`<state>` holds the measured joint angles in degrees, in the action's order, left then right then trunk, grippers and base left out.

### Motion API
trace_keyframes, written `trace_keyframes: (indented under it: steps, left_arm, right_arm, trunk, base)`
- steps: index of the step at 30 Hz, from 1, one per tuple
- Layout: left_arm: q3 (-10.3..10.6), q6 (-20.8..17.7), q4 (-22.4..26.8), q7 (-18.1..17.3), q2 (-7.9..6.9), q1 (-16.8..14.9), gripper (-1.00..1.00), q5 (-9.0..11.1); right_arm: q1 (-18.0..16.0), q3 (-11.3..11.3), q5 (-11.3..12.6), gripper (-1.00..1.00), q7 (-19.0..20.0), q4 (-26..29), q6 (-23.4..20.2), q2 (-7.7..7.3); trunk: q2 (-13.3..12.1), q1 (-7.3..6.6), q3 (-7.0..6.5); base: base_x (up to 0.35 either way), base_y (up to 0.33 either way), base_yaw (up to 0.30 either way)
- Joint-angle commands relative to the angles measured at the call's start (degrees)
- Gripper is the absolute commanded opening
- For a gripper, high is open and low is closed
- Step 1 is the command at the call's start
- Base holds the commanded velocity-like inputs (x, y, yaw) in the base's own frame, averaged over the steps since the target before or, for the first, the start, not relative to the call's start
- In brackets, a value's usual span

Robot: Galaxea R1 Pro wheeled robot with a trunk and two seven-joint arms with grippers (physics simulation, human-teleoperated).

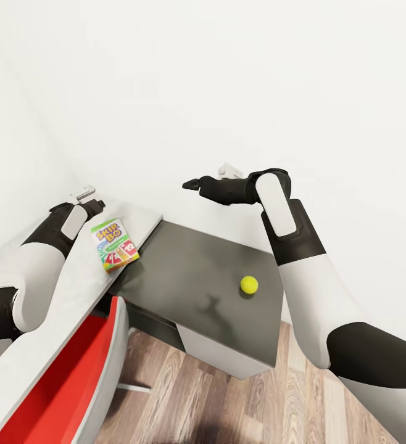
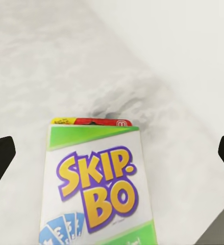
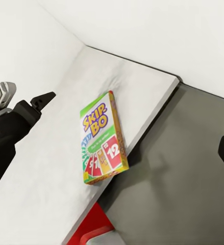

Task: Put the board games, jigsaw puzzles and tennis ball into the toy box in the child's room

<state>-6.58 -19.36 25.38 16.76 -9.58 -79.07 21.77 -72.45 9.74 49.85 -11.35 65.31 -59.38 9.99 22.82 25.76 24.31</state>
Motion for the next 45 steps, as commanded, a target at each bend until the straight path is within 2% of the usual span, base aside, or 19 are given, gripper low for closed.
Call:
trace_keyframes:
  steps: [1,45]
  left_arm:
    - [-0.01,-0.24,0.11,0.31,0.0,-0.03,1.0,0.61]
    - [-0.09,-0.15,0.54,0.23,0.0,-0.03,1.0,0.81]
  right_arm:
    - [-0.06,0.02,0.59,1.0,-0.6,0.02,-0.12,0.01]
    - [-0.06,0.02,0.6,1.0,-0.6,-0.23,-0.15,0.01]
  trunk:
    - [0.11,0.03,0.19]
    - [0.11,0.03,4.34]
  base:
    - [0.0,0.0,0.0]
    - [0.014,0.032,0.0]
